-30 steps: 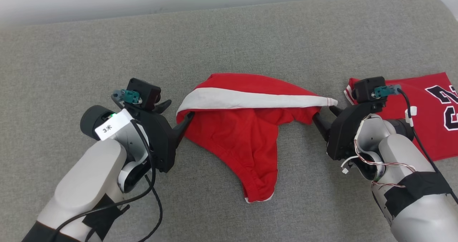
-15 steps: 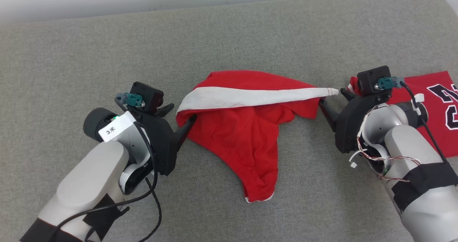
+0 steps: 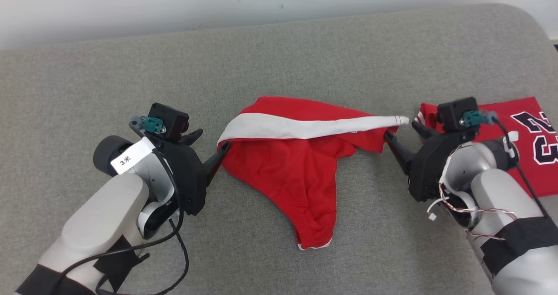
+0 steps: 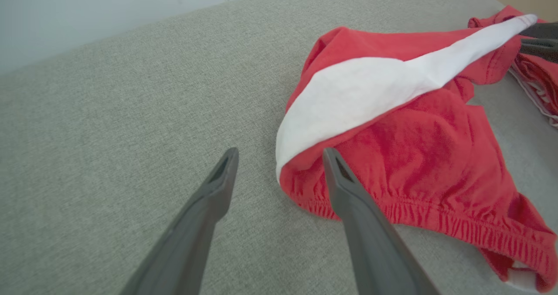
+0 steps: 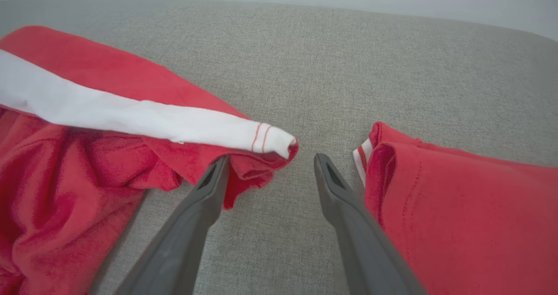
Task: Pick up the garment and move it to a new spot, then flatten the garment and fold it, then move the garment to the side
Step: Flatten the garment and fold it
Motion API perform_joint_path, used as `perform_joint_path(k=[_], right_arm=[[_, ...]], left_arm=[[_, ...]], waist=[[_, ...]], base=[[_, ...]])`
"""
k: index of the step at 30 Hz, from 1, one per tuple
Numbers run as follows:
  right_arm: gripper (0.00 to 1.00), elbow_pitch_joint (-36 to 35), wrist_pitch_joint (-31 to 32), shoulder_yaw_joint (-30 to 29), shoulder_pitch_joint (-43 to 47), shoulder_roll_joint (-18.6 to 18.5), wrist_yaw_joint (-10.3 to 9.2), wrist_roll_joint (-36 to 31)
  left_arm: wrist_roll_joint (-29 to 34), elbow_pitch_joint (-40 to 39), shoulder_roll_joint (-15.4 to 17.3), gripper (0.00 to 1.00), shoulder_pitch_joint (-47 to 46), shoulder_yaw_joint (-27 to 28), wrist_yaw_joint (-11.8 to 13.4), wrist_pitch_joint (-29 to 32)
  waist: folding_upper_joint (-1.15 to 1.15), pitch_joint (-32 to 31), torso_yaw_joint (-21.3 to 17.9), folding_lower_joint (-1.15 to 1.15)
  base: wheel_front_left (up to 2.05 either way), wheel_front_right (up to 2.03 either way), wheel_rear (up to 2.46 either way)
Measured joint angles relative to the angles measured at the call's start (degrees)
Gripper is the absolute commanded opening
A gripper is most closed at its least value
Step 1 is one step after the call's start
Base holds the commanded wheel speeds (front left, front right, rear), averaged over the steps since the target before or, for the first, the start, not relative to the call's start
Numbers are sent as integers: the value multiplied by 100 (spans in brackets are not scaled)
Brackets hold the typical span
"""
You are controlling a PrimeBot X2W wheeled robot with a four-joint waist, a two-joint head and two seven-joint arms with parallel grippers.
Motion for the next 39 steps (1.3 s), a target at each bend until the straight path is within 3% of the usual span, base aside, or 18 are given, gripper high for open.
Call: perform_joint_path(k=[13, 19, 34, 39], right_arm=[[100, -846, 416, -241, 341, -274, -80, 211], [100, -972, 1093, 33, 719, -301, -48, 359], [100, -1715, 1672, -9, 821, -575, -51, 423], [100, -2059, 1963, -38, 1238, -657, -53, 680]], left_arm=[[-302, 43, -4, 100, -2, -233, 0, -157], [-355, 66, -13, 100, -2, -385, 0, -158], [-625, 263, 8, 100, -7, -584, 0, -307], [-657, 289, 8, 100, -7, -676, 0, -345]], waist=[[0, -224, -20, 0], [0, -180, 1, 0], [0, -378, -55, 0], [0, -443, -87, 0]], base=[[0, 0, 0], [0, 0, 0], [0, 0, 0], [0, 0, 0]])
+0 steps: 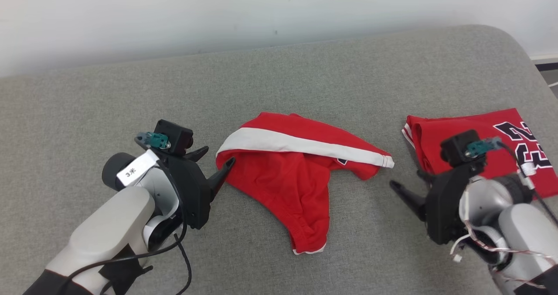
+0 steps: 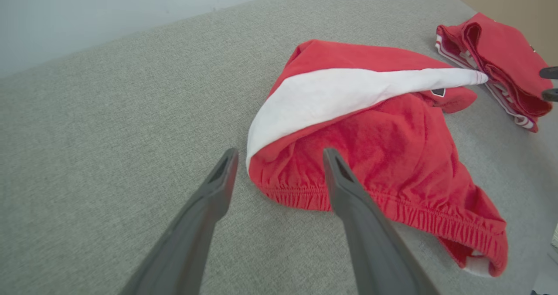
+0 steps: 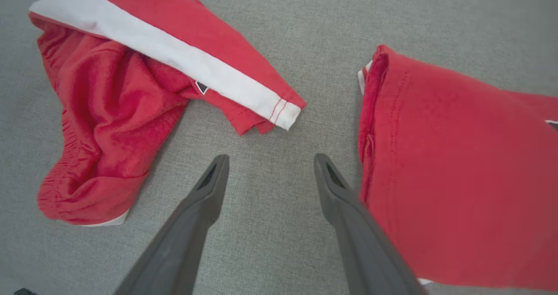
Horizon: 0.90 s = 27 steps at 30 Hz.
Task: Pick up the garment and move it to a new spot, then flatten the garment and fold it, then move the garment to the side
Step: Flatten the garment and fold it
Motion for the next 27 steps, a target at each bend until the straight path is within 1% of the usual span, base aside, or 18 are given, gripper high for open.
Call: perform_joint_path(k=[4, 5, 11, 15, 19, 21, 27], right_arm=[[100, -253, 55, -127, -2, -156, -66, -38], [100, -290, 64, -148, 1, -177, -113, -38], [100, -435, 148, -241, -31, -166, -227, -37], [100, -428, 143, -321, -231, -112, -377, -37], [100, -376, 143, -301, -359, 18, -411, -37], [100, -307, 144, -288, -364, 51, -458, -37], [100, -43, 116, -280, -597, 103, -464, -38]], left_arm=[[-37, 22, 12, 100, 1, -43, 0, -35], [-38, 26, 11, 100, 1, -49, 0, -36], [-45, 42, 9, 100, -13, -68, 0, -58], [-45, 53, -9, 100, -185, -79, 0, -56], [-36, 58, -19, 100, -328, -79, 0, -56], [-34, 65, -35, 100, -382, -93, 0, -55], [-29, 82, -77, 100, -559, -146, 0, -55]], waist=[[0, -34, -22, 0], [0, -36, -24, 0], [0, 51, -27, 0], [0, 178, -5, 0], [0, 346, 28, 0], [0, 433, 50, 0], [1, 662, 134, 1]], base=[[0, 0, 0], [0, 0, 0], [0, 0, 0], [0, 0, 0], [0, 0, 0], [0, 0, 0], [0, 0, 0]])
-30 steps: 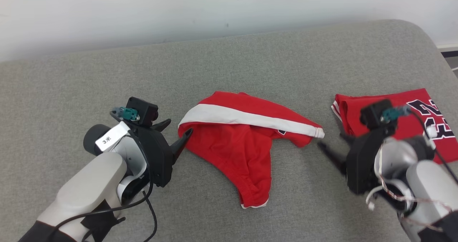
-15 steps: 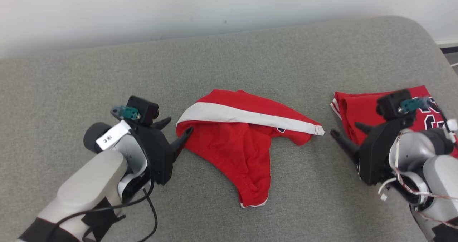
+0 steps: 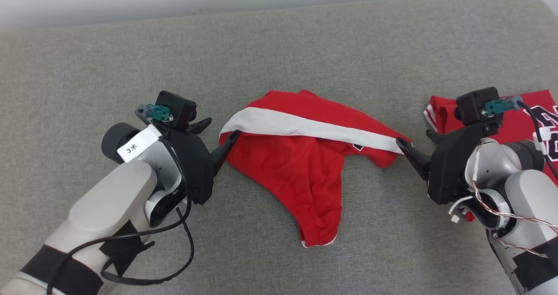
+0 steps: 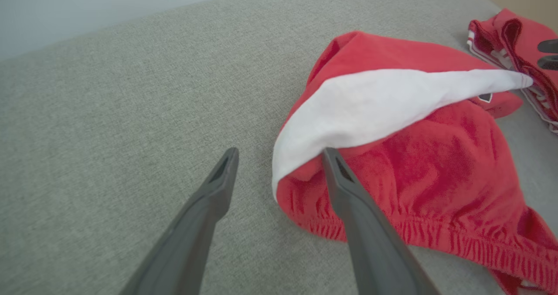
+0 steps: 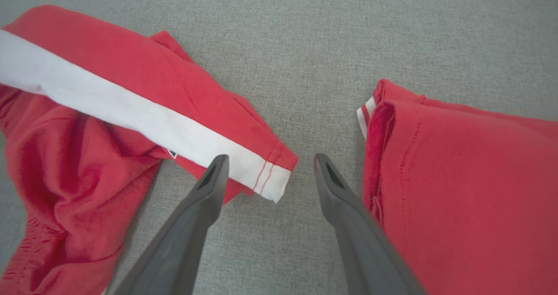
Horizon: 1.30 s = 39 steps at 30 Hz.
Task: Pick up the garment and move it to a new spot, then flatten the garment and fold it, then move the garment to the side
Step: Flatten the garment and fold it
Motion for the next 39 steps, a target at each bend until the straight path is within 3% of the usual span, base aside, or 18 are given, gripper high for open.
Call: perform_joint_path(k=[10, 11, 12, 13, 14, 15, 16, 18, 30, 33, 39], right_arm=[[100, 437, -73, 33, -100, 136, -71, 1], [91, 457, -75, 33, -99, 136, -71, 1], [73, 476, -77, 36, -101, 141, -62, 1], [38, 504, -93, 36, -105, 158, -56, 2], [20, 525, -103, 43, -108, 186, -55, 4], [8, 553, -121, 55, -110, 212, -45, 8], [0, 584, -126, 59, -118, 227, -40, 10], [0, 648, -144, 65, -135, 232, -36, 10], [0, 827, -622, -55, -447, 375, 10, 15], [0, 904, -1010, -212, -1068, 526, -92, -9], [0, 1158, -1750, -397, -2282, 632, -94, -147]], left_arm=[[0, 58, 7, 100, -121, -112, 0, -5], [0, 60, 7, 100, -121, -127, 0, -5], [0, 68, 4, 100, -121, -135, 0, -7], [-1, 82, 3, 100, -121, -144, 0, -22], [-1, 104, 5, 100, -121, -145, 0, -24], [-2, 132, 5, 84, -121, -147, 0, -30], [-2, 154, 5, 36, -121, -154, 0, -30], [-14, 171, 4, 0, -121, -174, 0, -62], [-159, 364, -30, 0, -288, -15, 40, -526], [51, 428, 13, 0, -703, 188, 324, -916], [448, 516, 84, 0, -1605, 497, 816, -1574]], waist=[[0, 234, 94, 0], [0, 246, 102, 0], [0, 260, 110, 0], [0, 269, 117, 0], [0, 275, 123, 0], [0, 279, 126, 0], [0, 280, 128, 0], [0, 276, 131, 0], [0, 99, 95, 0], [0, 8, 77, 0], [0, -160, 54, 0]], base=[[0, 0, 0], [0, 0, 0], [0, 0, 0], [0, 0, 0], [0, 0, 0], [0, 0, 0], [0, 0, 0], [0, 0, 0], [0, 0, 0], [0, 0, 0], [0, 0, 0]])
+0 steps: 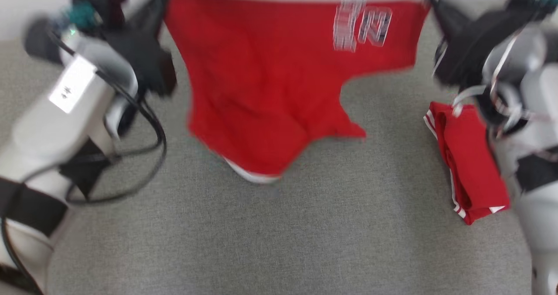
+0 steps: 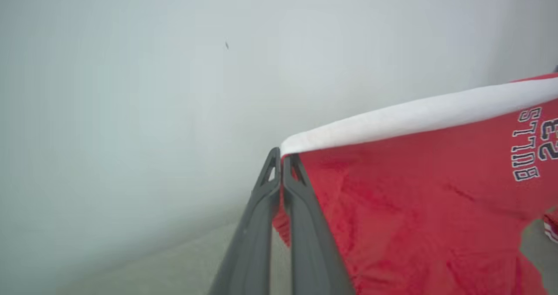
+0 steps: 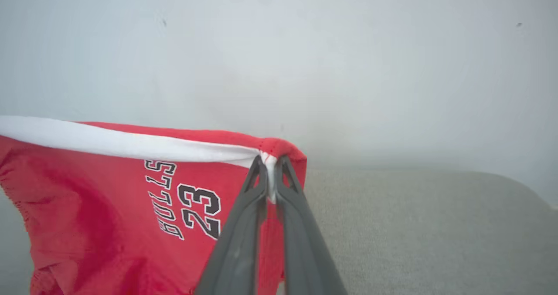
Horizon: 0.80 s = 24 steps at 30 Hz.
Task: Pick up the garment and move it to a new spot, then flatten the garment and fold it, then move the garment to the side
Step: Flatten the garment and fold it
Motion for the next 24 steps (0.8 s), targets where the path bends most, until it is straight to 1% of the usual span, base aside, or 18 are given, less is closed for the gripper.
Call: perform_joint_path(k=[2, 4, 5, 6, 9, 11, 12, 13, 16, 18, 21, 24], right_arm=[[0, 5, -378, -101, -399, -1, 1, -108], [0, -63, -759, -197, -686, -31, 7, -193], [0, -166, -927, -246, -739, -68, 14, -216], [0, -166, -927, -246, -739, -68, 14, -216], [0, -404, -1224, -302, -584, -288, 103, -275], [0, -434, -1232, -186, -155, -399, 229, -305], [0, -396, -1163, -76, 156, -435, 322, -309], [0, -369, -1107, 45, 514, -443, 375, -319], [0, -321, -900, 347, 1695, -425, 461, -322], [0, -291, -801, 498, 2247, -390, 471, -294], [0, -179, -722, 621, 2644, -304, 510, -242], [0, -115, -649, 647, 2827, -270, 510, -191]], left_arm=[[187, -87, 29, 0, -410, 120, 218, -332], [414, -335, 52, 0, -779, 249, 478, -665], [493, -479, 53, 0, -914, 314, 524, -693], [493, -479, 53, 0, -914, 314, 524, -693], [662, -905, 45, 0, -971, 372, 555, -671], [676, -1047, 19, 0, -587, 310, 555, -642], [670, -1067, 21, 0, -249, 230, 555, -638], [668, -1058, 44, 0, 155, 103, 555, -616], [650, -1016, 147, 0, 1538, -319, 554, -588], [644, -1014, 259, 0, 2213, -489, 554, -568], [601, -960, 368, 0, 2787, -590, 554, -568], [592, -865, 399, 0, 3095, -613, 555, -569]], waist=[[0, -75, 5, 0], [0, -159, 18, 0], [-1, -203, 30, 0], [-1, -203, 30, 0], [-2, -320, 96, -2], [-1, -380, 167, -2], [-1, -409, 203, -2], [-1, -437, 237, -1], [0, -521, 330, 0], [0, -570, 373, -1], [-1, -622, 387, -1], [-1, -634, 350, -1]], base=[[0, 0, 0], [0, 0, 0], [0, 0, 0], [0, 0, 0], [0, 0, 0], [0, 0, 0], [0, 0, 0], [0, 0, 0], [0, 0, 0], [0, 0, 0], [0, 0, 0], [0, 0, 0]])
